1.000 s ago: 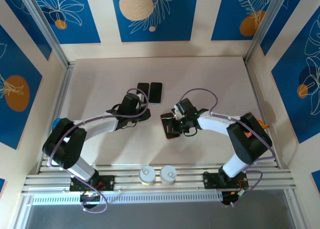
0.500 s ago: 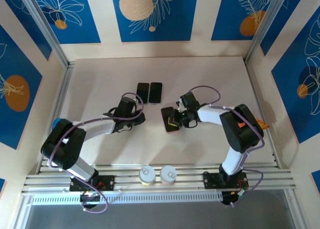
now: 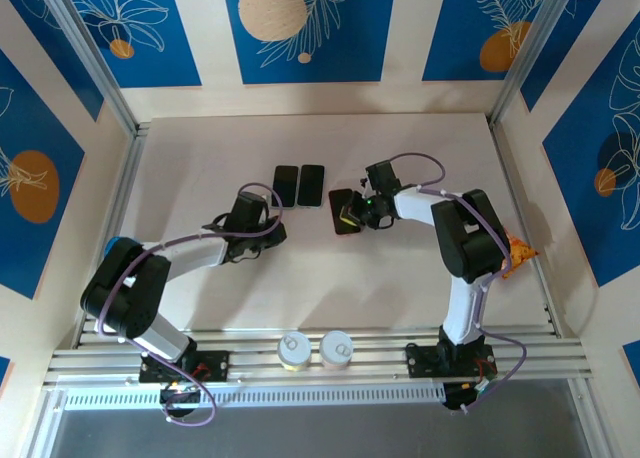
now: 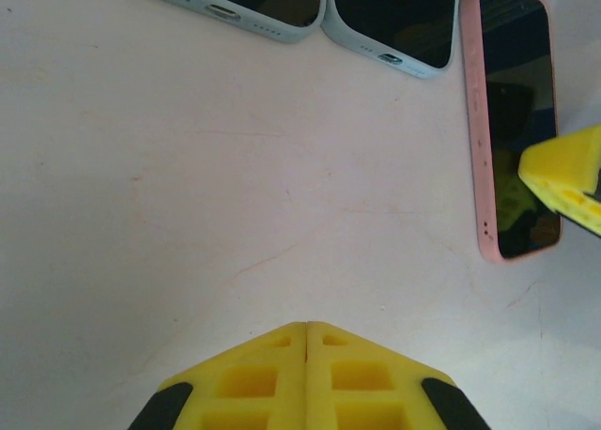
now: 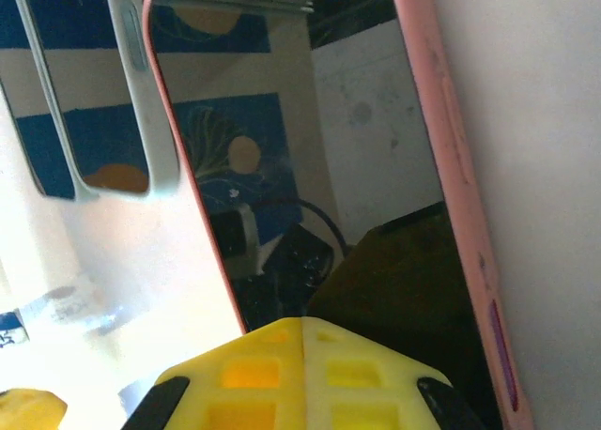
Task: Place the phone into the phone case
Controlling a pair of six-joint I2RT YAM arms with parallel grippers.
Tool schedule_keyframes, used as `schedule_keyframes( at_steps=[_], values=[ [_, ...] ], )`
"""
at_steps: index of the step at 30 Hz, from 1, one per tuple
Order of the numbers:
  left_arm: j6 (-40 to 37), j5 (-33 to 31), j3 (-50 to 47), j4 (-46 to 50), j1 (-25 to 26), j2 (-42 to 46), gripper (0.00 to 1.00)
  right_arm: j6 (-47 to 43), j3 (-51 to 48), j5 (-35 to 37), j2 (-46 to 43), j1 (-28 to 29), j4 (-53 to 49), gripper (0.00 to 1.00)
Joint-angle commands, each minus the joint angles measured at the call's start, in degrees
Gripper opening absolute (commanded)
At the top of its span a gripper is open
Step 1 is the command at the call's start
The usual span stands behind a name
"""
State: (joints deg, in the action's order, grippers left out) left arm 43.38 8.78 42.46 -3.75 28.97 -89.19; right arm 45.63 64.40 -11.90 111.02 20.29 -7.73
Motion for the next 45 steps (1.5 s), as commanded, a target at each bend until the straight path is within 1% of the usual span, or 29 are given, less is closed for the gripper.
schedule_keyframes(
  at_steps=[1, 15, 26, 29, 31, 34, 35, 36, 37, 38, 39, 40, 41, 42, 43, 45],
  values=[
    [-0.65, 0.41, -0.80, 1.06, -1.00, 1.70, 0.00, 2.15, 2.13, 1.57, 3.88, -1.17, -2.10, 0.00],
    [-1.90, -0.16, -0.53, 3.21, -2.16, 2.80, 0.00, 5.87, 12.12, 1.61, 11.44, -0.71, -1.41, 0.00],
    [-1.80, -0.03, -1.40, 3.09, -2.60, 3.35, 0.00, 3.95, 17.67, 2.85, 13.91, 0.45, -3.69, 0.00],
    [-1.79, -0.34, -1.85, 3.52, -2.60, 4.68, 0.00, 1.19, 17.30, 2.60, 11.37, 0.94, -3.31, 0.00],
    [-2.15, -0.82, -2.03, 4.22, -2.60, 6.36, 0.00, -2.04, 16.22, 3.83, 7.22, 1.32, -3.17, 0.00],
    [-3.67, -3.03, -2.20, 5.88, -2.60, 9.90, 0.00, -7.28, 15.42, 3.02, 0.33, 1.17, -4.41, 0.00],
    [-4.29, -3.95, -2.28, 6.58, -2.60, 11.09, 0.00, -9.02, 15.01, 2.96, -1.97, 1.07, -5.05, 0.02],
    [-4.98, -5.30, -2.22, 7.58, -2.60, 12.49, 0.23, -11.12, 13.95, 2.41, -4.59, 0.79, -5.49, 0.07],
    [-5.63, -7.32, -2.24, 8.93, -2.62, 14.01, 0.46, -13.25, 12.55, 1.41, -7.39, 0.34, -5.90, 0.16],
    [-6.18, -9.14, -2.33, 10.13, -2.60, 15.30, 0.59, -14.96, 11.10, 0.96, -9.79, -0.08, -6.43, 0.28],
    [-7.16, -11.53, -2.44, 11.59, -2.64, 16.83, 0.83, -16.97, 8.77, 1.18, -12.60, -0.57, -6.83, 0.50],
    [-8.34, -14.50, -2.47, 13.13, -2.63, 18.33, 0.92, -19.13, 5.96, 1.98, -15.63, -1.14, -6.99, 0.68],
    [-9.37, -17.21, -2.60, 14.39, -2.67, 19.56, 0.94, -21.29, 3.66, 2.73, -18.18, -1.71, -7.03, 0.85],
    [-10.90, -20.12, -3.00, 15.31, -2.69, 21.08, 0.96, -23.40, 0.60, 3.95, -20.90, -2.40, -6.95, 0.91],
    [-12.88, -23.14, -3.43, 15.76, -2.74, 22.47, 0.98, -25.18, -2.25, 5.58, -23.67, -3.29, -7.09, 0.94],
    [-16.59, -28.65, -4.63, 15.36, -2.86, 24.72, 1.00, -28.20, -7.13, 8.26, -28.36, -5.30, -6.82, 0.96]
  ],
)
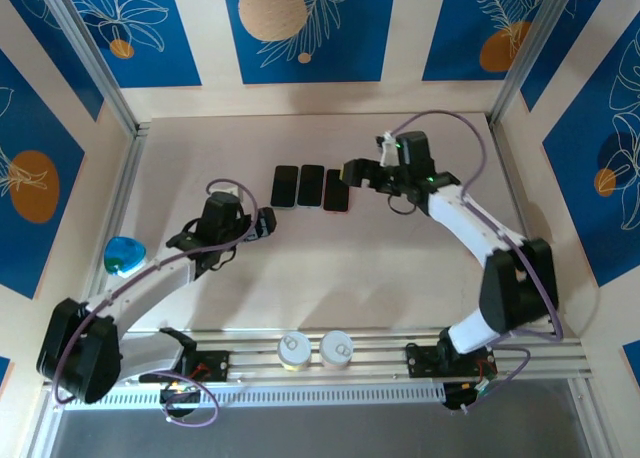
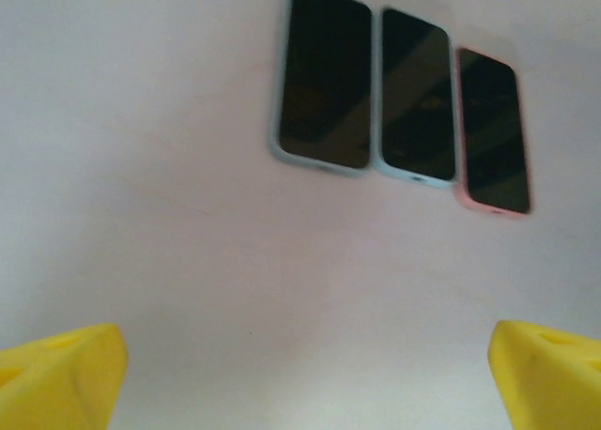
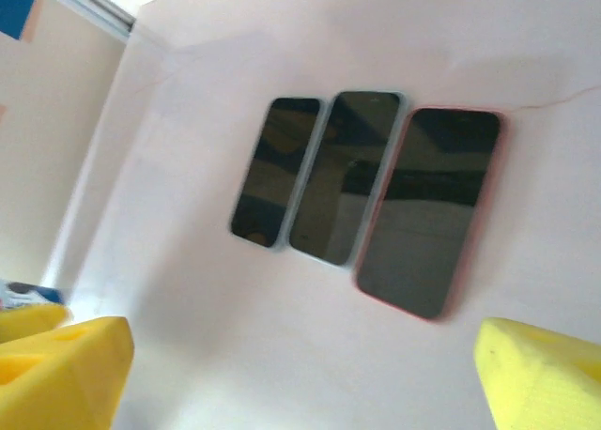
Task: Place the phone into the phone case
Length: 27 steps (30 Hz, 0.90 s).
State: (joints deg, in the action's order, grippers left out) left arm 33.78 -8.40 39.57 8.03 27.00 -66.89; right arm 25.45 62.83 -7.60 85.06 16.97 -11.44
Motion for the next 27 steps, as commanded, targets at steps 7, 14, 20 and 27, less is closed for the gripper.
schedule_keyframes(
  at_steps=[7, 14, 20, 27],
  values=[
    [-20.95, -22.80, -8.69, -10.84, -3.05, 8.26, 0.99, -10.93, -22.29, 13.20, -17.83, -11.60, 6.58, 0.97],
    [-29.62, -22.22, -10.42, -17.71, -10.85, 5.21, 0.99, -12.90, -29.77, 17.05, -21.56, -16.35, 15.14, 0.98],
    [-32.34, -18.69, -15.34, -35.89, -16.00, -1.42, 0.99, -14.13, -31.32, 15.92, -14.87, -17.93, 23.89, 0.99],
    [-36.73, -12.96, -14.11, -46.62, -17.96, -11.67, 0.99, -17.25, -33.27, 15.50, -6.07, -17.41, 36.18, 0.99]
  ],
)
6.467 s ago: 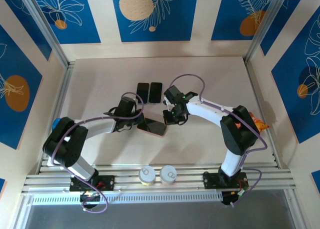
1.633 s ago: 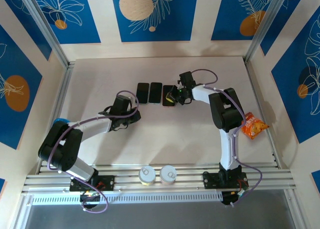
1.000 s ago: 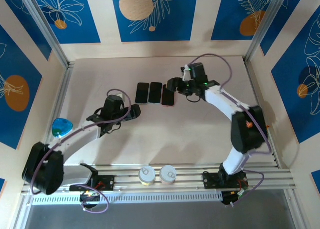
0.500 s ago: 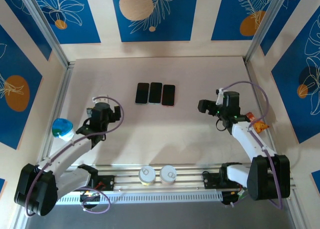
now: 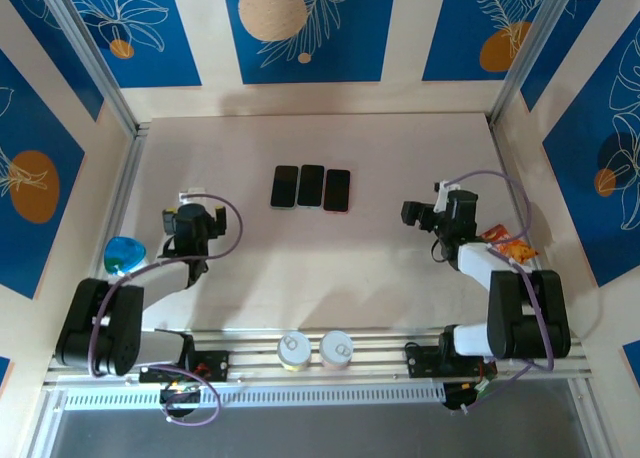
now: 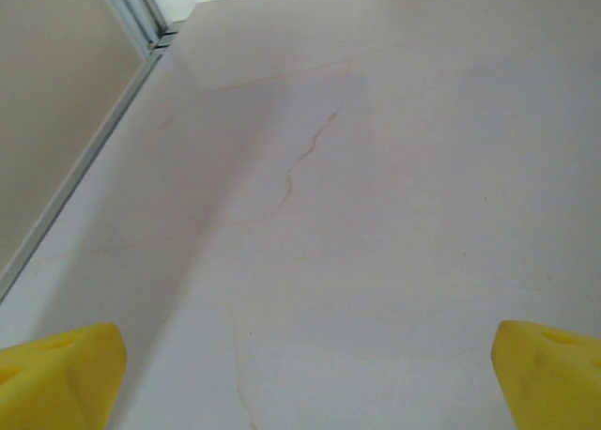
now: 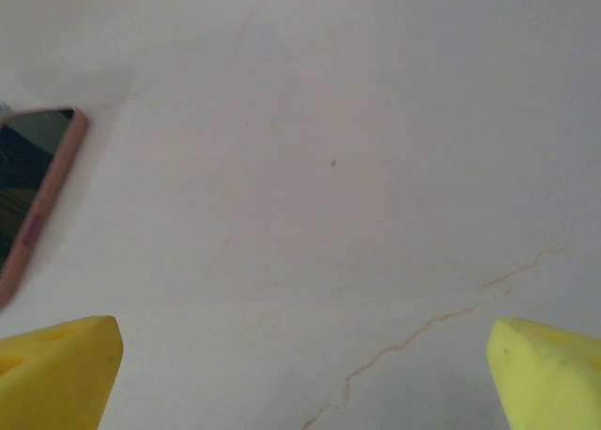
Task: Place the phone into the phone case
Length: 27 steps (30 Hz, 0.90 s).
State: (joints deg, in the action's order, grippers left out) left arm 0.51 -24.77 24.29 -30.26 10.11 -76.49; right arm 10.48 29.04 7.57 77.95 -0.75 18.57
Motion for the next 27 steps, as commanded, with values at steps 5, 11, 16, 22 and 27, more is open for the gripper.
schedule_keyframes(
  at_steps=[5, 11, 16, 22, 27],
  values=[
    [-2.62, 10.17, 0.37, -13.42, -3.42, -7.27, 0.99, -3.91, -2.31, -3.53, 3.84, 0.06, 18.34, 0.99],
    [-2.80, 12.09, -4.70, -27.71, -3.82, -13.19, 0.99, -4.17, -5.52, -6.78, 9.09, -0.65, 28.01, 0.99],
    [-2.20, 11.40, -4.52, -26.75, -3.86, -13.15, 0.99, -4.64, -4.87, -3.78, 9.30, 0.37, 27.16, 0.99],
    [-1.83, 10.62, -3.90, -26.14, -4.22, -13.34, 1.00, -4.78, -5.05, -3.00, 9.23, 0.75, 27.21, 0.99],
    [-1.92, 10.49, -3.99, -26.30, -4.22, -13.34, 1.00, -4.81, -5.02, -3.10, 9.23, 0.71, 27.23, 0.99]
  ],
)
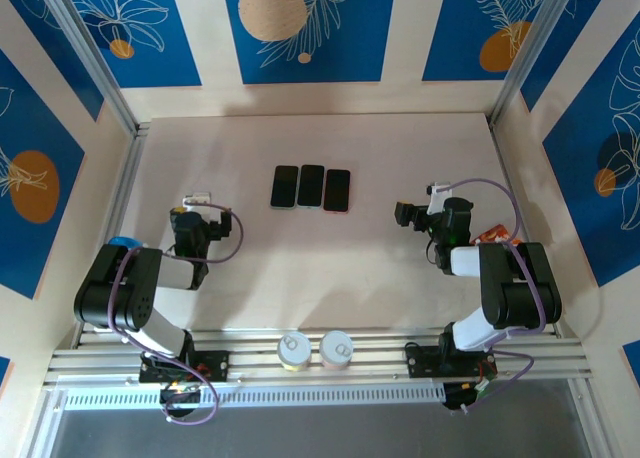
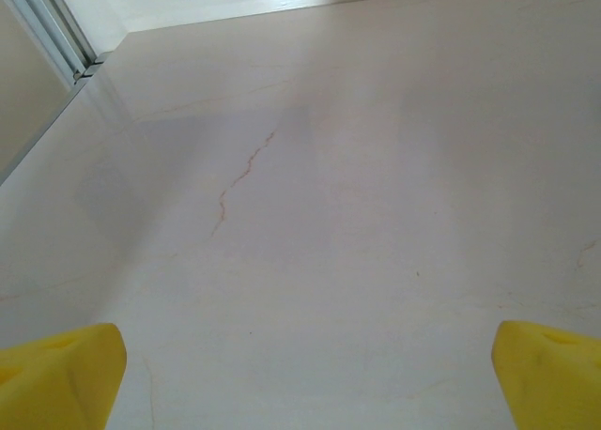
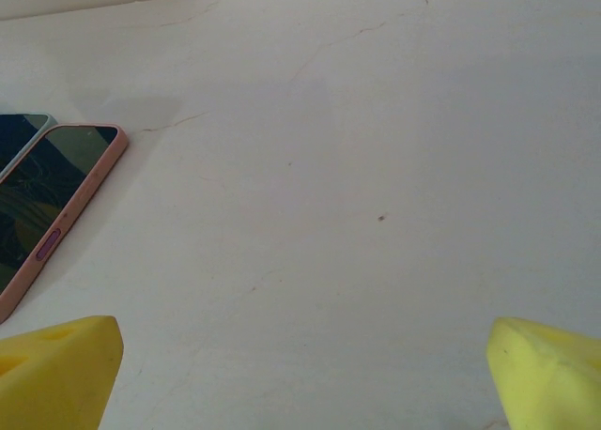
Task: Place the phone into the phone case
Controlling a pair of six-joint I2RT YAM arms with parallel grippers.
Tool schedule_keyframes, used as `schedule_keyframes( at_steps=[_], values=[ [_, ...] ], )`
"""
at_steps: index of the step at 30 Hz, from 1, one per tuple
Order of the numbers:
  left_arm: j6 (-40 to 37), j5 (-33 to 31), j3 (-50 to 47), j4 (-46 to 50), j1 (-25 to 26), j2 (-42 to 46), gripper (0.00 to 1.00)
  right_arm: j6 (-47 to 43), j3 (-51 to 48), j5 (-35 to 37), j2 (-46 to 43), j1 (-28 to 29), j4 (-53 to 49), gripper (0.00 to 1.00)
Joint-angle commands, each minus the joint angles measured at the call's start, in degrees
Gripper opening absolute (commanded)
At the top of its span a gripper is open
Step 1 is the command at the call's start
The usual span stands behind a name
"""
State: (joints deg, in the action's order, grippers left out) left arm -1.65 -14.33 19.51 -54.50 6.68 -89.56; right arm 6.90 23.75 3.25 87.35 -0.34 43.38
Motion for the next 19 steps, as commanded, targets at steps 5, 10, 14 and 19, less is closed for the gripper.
schedule_keyframes(
  at_steps=[5, 10, 14, 19],
  values=[
    [0.22, 0.09, 0.80, -2.17, -0.79, -0.26, 1.00, -1.11, 0.31, 1.25, -0.16, 0.34, 2.37, 0.99],
    [0.23, 0.09, 0.80, -2.17, -0.79, -0.24, 1.00, -1.17, 0.33, 1.24, -0.16, 0.26, 2.49, 0.99],
    [0.20, 0.09, 0.80, -2.18, -0.79, -0.26, 1.00, -1.06, 0.62, 1.05, 0.05, 0.25, 2.07, 0.99],
    [0.18, 0.09, 0.80, -2.17, -0.74, -0.27, 1.00, -1.11, 0.30, 1.03, -0.17, 0.31, 2.37, 0.99]
  ],
)
